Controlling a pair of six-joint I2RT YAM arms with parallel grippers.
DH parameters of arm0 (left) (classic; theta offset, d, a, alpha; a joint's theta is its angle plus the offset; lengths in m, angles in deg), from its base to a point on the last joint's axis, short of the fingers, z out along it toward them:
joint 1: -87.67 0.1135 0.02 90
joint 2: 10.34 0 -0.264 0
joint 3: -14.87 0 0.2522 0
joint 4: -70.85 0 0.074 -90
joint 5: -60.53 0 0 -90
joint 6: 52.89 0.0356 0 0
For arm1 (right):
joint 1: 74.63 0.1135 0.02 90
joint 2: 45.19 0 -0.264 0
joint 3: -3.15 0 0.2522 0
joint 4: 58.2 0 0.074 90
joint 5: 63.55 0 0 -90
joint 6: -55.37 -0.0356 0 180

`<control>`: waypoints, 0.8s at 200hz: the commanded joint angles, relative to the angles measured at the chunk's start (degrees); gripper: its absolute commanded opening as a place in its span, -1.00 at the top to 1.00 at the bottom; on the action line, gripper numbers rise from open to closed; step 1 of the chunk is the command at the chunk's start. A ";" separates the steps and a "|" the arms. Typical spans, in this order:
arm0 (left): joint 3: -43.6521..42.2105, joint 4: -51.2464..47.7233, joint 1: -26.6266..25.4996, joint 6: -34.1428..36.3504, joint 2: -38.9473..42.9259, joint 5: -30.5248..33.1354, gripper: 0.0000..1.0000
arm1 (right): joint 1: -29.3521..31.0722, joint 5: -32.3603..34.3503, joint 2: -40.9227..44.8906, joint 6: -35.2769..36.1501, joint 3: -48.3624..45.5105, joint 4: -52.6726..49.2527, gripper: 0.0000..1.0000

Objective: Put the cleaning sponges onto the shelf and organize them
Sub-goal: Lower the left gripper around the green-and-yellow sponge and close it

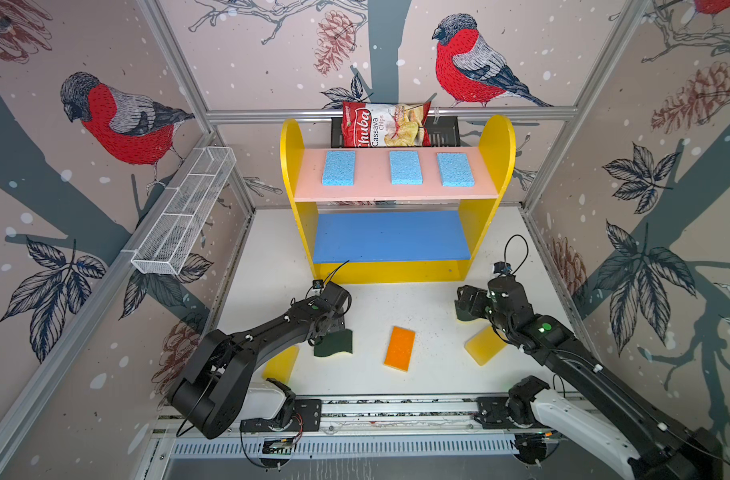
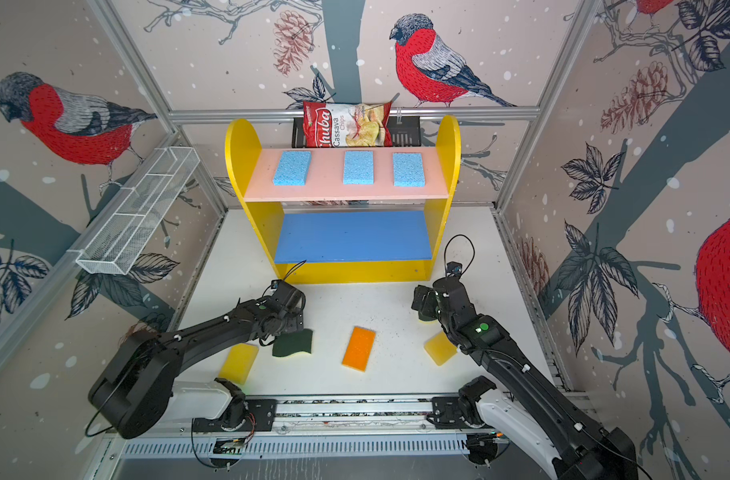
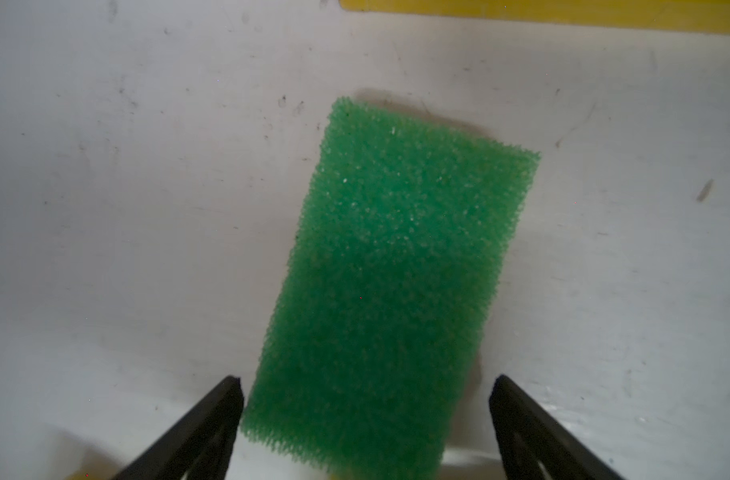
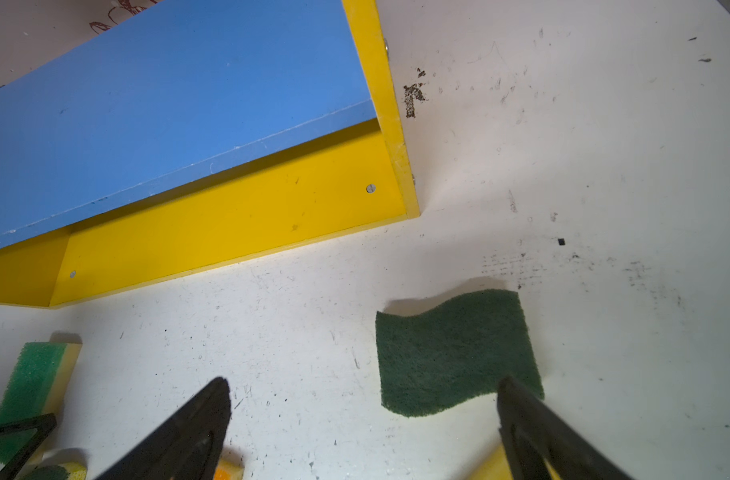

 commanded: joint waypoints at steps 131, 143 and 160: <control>0.59 4.41 -0.15 1.39 -1.06 -4.26 -0.38 | -0.58 -0.46 0.14 1.26 -0.18 0.88 -0.99; 0.58 4.31 -0.07 1.69 -1.01 -4.42 -0.36 | -0.65 -0.48 0.15 1.18 -0.20 0.75 -0.99; 0.29 4.77 -0.39 2.33 -0.78 -5.66 -0.35 | -0.59 -0.64 0.33 1.13 -0.18 0.65 -0.99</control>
